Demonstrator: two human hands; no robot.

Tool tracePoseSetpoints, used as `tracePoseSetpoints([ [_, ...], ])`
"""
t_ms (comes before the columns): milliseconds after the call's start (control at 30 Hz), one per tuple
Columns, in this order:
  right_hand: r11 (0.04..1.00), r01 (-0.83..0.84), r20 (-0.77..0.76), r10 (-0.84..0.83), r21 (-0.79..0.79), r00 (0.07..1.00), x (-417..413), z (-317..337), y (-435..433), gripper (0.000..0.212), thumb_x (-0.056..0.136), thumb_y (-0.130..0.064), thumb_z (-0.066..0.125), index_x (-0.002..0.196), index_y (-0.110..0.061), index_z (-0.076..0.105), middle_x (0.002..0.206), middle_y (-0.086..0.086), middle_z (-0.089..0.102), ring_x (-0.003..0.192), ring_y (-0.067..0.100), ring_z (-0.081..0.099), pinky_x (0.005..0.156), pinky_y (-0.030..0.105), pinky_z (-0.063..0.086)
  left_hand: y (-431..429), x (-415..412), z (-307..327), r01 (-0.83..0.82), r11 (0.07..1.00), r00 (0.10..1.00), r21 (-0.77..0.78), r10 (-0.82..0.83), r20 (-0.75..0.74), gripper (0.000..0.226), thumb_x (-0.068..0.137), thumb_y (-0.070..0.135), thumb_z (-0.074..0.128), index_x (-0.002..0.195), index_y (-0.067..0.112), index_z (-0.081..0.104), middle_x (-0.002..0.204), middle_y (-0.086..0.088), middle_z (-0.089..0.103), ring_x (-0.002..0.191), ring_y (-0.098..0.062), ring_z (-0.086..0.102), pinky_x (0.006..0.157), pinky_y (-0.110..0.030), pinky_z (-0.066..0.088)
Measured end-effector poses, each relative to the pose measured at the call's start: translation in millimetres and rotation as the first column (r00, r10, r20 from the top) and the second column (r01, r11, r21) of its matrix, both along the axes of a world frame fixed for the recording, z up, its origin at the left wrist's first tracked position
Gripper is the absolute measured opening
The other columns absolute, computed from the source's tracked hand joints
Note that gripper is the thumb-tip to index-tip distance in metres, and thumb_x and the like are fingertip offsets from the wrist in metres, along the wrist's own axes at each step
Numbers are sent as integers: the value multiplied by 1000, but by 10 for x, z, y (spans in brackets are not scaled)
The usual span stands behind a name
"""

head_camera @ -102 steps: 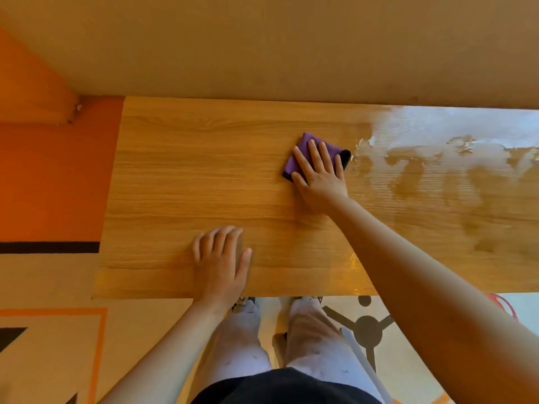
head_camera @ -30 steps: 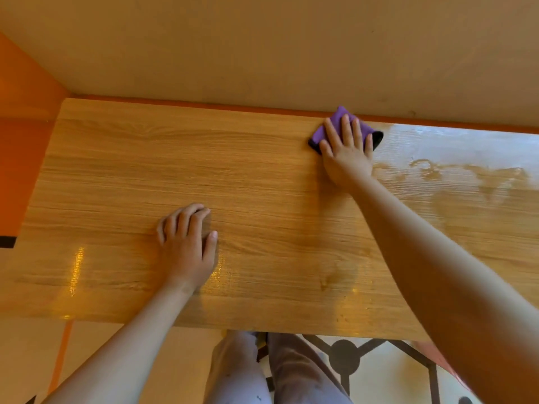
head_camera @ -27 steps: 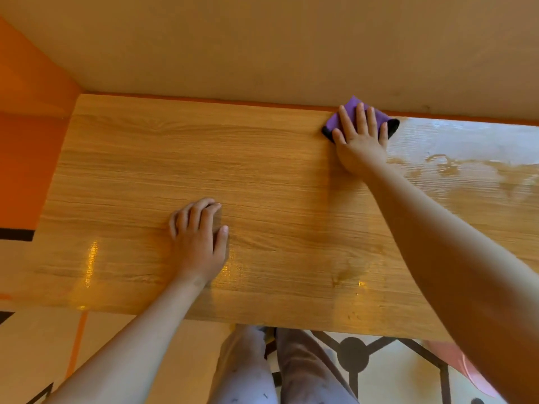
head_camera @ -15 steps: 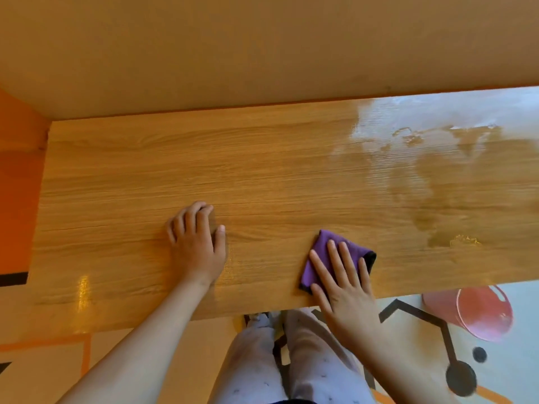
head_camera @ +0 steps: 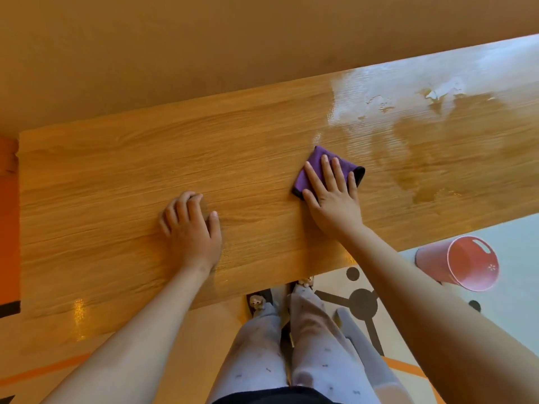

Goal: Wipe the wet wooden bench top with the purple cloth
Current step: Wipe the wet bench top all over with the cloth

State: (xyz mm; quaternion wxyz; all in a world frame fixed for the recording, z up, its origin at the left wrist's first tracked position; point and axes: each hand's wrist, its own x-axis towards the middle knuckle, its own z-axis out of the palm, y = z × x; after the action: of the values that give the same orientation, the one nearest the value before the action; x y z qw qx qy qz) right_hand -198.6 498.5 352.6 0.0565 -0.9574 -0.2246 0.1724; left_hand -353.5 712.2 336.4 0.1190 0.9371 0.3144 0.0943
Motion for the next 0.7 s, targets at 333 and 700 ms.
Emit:
tracePoseSetpoints([
  [333, 999, 16, 9, -17, 46, 1000, -1230, -32, -538, 56, 95, -51, 23, 148, -43, 8, 159, -6, 4, 146, 13, -6, 116, 40, -4, 1, -13, 13, 13, 1000, 999, -21, -14, -43, 41, 88, 36, 43, 119, 10, 51, 133, -9, 47, 125, -33, 36, 106, -51, 22],
  [700, 996, -46, 4, 46, 82, 999, -1148, -22, -607, 56, 96, -52, 26, 149, -41, 11, 159, -6, 5, 146, 12, -4, 116, 41, -3, -1271, 444, 296, 405, 907, 913, -113, -407, 3, 47, 88, 29, 43, 131, 11, 45, 136, -7, 49, 127, -22, 42, 111, -42, 17],
])
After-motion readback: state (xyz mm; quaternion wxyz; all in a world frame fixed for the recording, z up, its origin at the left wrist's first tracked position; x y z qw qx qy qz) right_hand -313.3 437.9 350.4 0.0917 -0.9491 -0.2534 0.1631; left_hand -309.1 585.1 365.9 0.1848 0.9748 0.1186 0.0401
